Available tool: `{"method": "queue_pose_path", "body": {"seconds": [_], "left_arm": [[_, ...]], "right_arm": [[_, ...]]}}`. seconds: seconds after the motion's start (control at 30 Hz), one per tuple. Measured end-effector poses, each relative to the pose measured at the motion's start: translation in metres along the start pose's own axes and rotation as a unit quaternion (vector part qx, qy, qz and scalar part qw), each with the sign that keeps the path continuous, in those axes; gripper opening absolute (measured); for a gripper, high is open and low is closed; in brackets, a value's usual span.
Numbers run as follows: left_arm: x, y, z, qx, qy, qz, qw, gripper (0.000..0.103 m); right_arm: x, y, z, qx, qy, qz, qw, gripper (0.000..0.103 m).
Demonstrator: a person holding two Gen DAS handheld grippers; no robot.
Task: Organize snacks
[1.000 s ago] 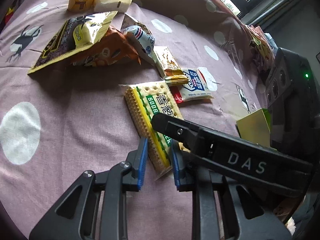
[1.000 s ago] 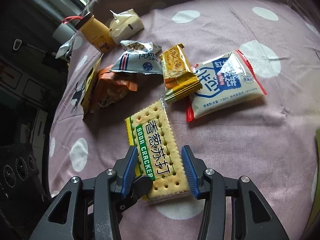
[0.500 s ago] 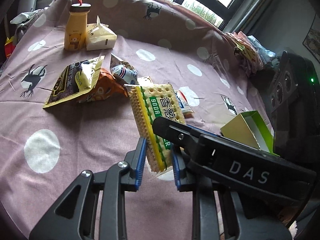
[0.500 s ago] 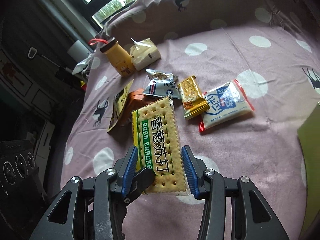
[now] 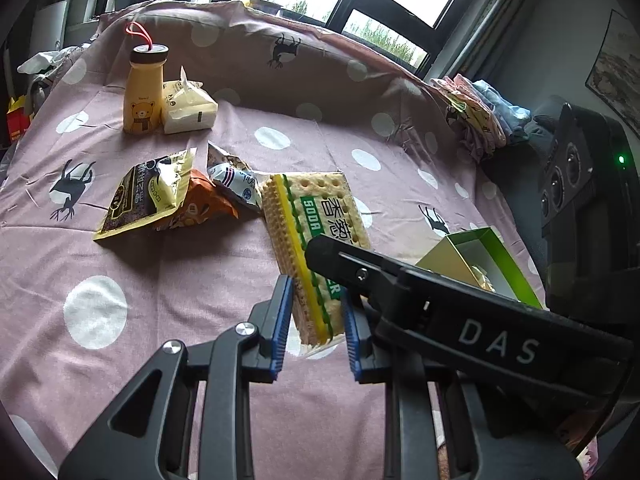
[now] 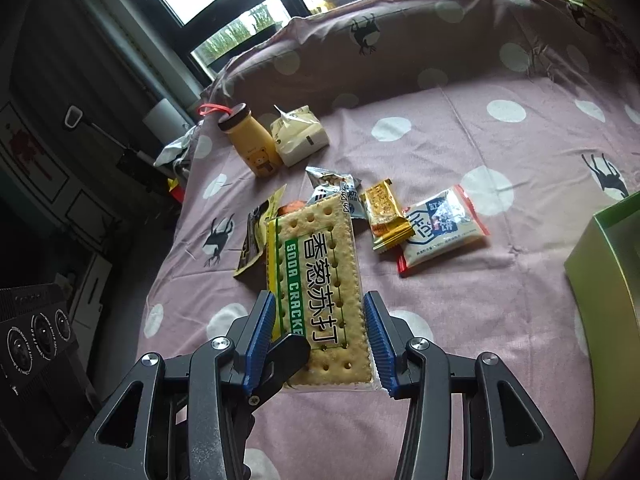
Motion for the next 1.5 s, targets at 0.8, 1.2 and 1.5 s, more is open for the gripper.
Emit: {"method": "queue_pose_path", "body": {"seconds": [0.8,1.2,1.5], "left_arm": [[0.056,-0.007,-0.017,0.033,0.024,0.056,0.9976,0.022],[0.094,-0.008,-0.019,0.044,0.031,0.086,0.9948,0.022],[0.121,-0.005,-0.014,0.042,0.046,0.099,0.9931,0.022]], "right_arm": [[0.012,-0.006,-0.060,0.055,0.022,-0.010,0.998,0.049],[0.032,-0.008,-0.095,0.090,0.027,0.004,0.996,0.049],[0.052,-0.007,-0.116,0.106,0.038,0.020,0.993,0.049]]}}
Point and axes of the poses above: each gripper's, at about its wrist camera, not at the fingertips, and z roughly the way its jaws point, x to its right, y to its underside, the point moved 2 cm from there along z, roughly the way its jaws point, and after that the axes turned 5 degrees about -y, right-handed, at the moved point
